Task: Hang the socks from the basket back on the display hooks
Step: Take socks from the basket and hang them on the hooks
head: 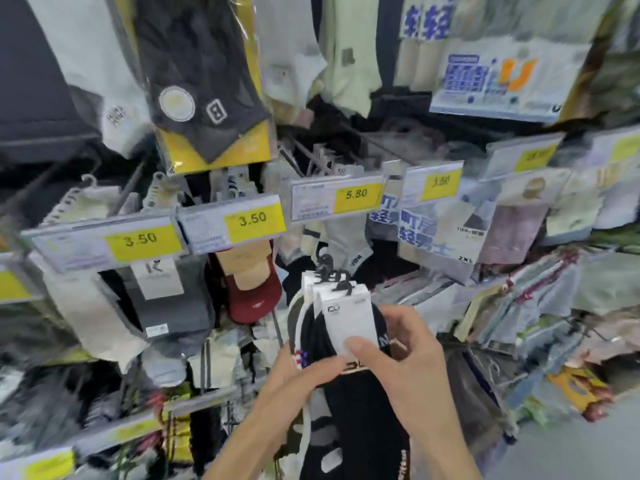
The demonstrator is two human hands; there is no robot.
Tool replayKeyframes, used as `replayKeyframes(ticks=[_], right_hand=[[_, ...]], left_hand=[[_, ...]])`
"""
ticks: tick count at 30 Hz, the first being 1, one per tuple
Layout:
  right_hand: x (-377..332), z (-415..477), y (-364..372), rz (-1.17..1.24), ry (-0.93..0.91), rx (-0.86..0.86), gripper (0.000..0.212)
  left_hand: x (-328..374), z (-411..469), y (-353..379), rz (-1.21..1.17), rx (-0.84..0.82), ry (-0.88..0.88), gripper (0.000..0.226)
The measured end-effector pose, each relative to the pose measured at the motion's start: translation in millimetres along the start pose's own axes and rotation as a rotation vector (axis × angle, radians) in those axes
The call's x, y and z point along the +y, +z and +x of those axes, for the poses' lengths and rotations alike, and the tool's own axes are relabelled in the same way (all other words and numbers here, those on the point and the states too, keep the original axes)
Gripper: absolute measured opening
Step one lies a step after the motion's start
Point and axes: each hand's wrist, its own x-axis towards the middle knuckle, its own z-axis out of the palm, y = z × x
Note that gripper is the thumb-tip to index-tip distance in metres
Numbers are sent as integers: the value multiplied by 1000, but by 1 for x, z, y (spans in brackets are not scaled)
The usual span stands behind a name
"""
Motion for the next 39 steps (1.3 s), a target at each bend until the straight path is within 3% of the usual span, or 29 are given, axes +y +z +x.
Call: replayKeyframes(ticks=[8, 11, 13, 15, 20, 23, 25, 27, 32, 37, 39], right_hand=[[4, 66, -20, 55, -1, -74, 42], [8, 91, -29, 98, -5, -71, 43], [11, 104, -35, 122, -26, -64, 41], [14, 114, -39, 134, -42, -78, 37], [15, 126, -40, 216, -27, -101, 28], [15, 133, -38, 234, -23, -111, 29], [14, 136, -35, 232, -43, -131, 26], [9, 139, -32, 217, -91, -176, 29], [-5, 150, -27, 117, -181, -205, 31], [-11, 160, -23, 127, -220, -180, 38], [-10, 164, -21, 146, -227, -179, 36]], left_hand=[[19, 60, 22, -105, 103, -2, 54], [23, 73, 32, -217, 55, 16, 90], [30, 80, 42, -219, 98, 42, 127], [33, 85, 47, -204, 133, 100, 149], [42, 92, 45, -110, 187, 206, 117], [48, 95, 45, -71, 161, 275, 65], [52, 96, 46, -50, 159, 309, 46], [57, 99, 47, -36, 129, 325, 44], [66, 104, 49, -21, 102, 370, 84], [73, 109, 48, -62, 118, 380, 86], [76, 112, 49, -64, 113, 387, 76]])
